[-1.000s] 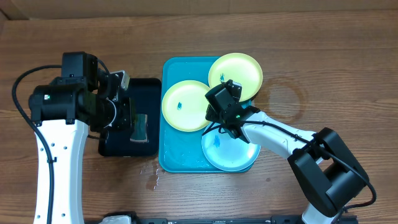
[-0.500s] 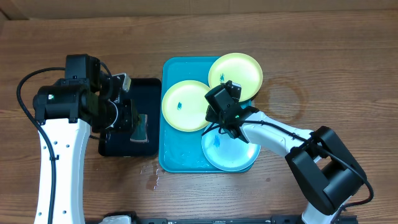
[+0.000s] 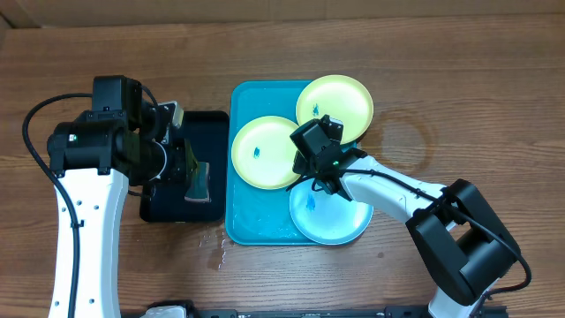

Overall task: Clean dirty plates on tray and stack at the side
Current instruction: 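Lower the left gripper over the green sponge on the black tray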

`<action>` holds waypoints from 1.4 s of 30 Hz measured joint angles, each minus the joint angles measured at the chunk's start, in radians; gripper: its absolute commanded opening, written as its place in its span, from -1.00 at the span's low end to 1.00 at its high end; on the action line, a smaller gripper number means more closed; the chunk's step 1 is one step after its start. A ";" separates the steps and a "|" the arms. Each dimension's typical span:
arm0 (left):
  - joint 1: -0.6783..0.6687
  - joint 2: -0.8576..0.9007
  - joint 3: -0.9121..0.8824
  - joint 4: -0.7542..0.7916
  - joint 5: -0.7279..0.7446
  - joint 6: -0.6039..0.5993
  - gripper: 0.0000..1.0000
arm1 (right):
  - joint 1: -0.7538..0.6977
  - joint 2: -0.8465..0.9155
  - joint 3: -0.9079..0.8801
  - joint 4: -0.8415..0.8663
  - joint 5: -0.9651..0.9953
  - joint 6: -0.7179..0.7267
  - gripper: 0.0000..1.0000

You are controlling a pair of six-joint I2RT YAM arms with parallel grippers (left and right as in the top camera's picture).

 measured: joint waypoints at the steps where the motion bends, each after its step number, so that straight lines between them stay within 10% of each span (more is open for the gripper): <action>1: 0.000 0.000 -0.004 0.006 -0.011 -0.009 -0.23 | 0.000 0.000 0.000 -0.002 0.000 0.000 -0.92; 42: 0.000 0.000 -0.257 0.321 -0.232 -0.182 -0.21 | 0.000 0.000 0.001 -0.005 0.000 0.000 -0.89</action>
